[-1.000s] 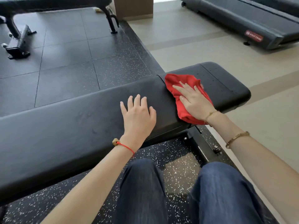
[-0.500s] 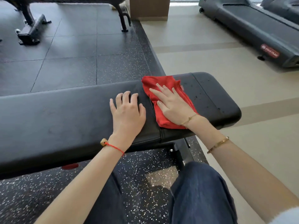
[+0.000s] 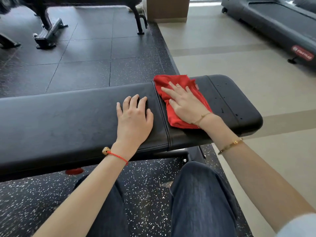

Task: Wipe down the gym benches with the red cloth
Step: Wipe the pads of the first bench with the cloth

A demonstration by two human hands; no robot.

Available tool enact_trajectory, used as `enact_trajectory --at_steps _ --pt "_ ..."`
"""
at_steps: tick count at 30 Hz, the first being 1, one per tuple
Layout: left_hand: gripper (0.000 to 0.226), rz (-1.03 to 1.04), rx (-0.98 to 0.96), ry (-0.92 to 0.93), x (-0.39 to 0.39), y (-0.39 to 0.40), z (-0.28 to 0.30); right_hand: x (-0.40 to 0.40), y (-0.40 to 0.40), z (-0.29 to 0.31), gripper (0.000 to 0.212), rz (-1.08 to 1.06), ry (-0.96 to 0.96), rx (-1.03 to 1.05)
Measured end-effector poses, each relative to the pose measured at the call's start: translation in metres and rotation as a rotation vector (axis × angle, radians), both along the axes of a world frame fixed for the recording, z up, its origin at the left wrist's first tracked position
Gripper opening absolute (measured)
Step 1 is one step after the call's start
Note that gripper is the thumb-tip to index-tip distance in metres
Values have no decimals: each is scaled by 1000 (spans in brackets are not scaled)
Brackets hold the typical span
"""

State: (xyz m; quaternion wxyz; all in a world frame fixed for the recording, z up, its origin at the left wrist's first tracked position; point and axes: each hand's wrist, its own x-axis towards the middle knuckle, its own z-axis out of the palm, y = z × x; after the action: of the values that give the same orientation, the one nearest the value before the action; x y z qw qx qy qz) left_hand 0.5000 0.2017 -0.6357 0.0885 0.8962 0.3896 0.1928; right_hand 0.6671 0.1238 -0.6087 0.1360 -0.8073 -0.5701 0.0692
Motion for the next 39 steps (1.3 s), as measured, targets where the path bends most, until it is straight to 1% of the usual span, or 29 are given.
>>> enact_trajectory --at_steps 3,8,12,16,20,24,26,28,32,34,36,39 --pt "46 -2 -5 18 -1 0 -1 -14 -24 -2 51 81 19 37" --pt "46 -13 1 7 -1 4 -5 1 -43 -4 50 84 28 42" --pt "46 -15 -9 6 -1 3 -4 30 -42 -5 49 -7 53 31" --pt "45 -5 -7 1 -1 1 -1 43 -13 -2 50 -88 46 -9" --pt "44 2 -12 -4 -1 -1 1 24 -7 -3 51 -29 7 -4" --pt "44 -3 -15 -7 -2 -1 2 6 -43 -9 51 109 -19 66" --pt "44 -3 -17 -3 -2 0 3 13 -61 -9 50 119 -2 73" --pt "44 -5 -20 -3 -2 -1 3 31 -69 -6 50 80 30 53" --pt "44 -6 -19 4 -3 -1 3 62 -44 -1 49 -90 50 3" --pt "44 -6 -19 4 -2 -1 3 61 -24 0 49 -122 52 -22" --pt "44 -8 -19 0 -2 -2 2 49 -11 0 49 -97 46 -29" --pt "44 -7 -17 -6 -2 -2 2 24 -12 -3 49 8 37 0"
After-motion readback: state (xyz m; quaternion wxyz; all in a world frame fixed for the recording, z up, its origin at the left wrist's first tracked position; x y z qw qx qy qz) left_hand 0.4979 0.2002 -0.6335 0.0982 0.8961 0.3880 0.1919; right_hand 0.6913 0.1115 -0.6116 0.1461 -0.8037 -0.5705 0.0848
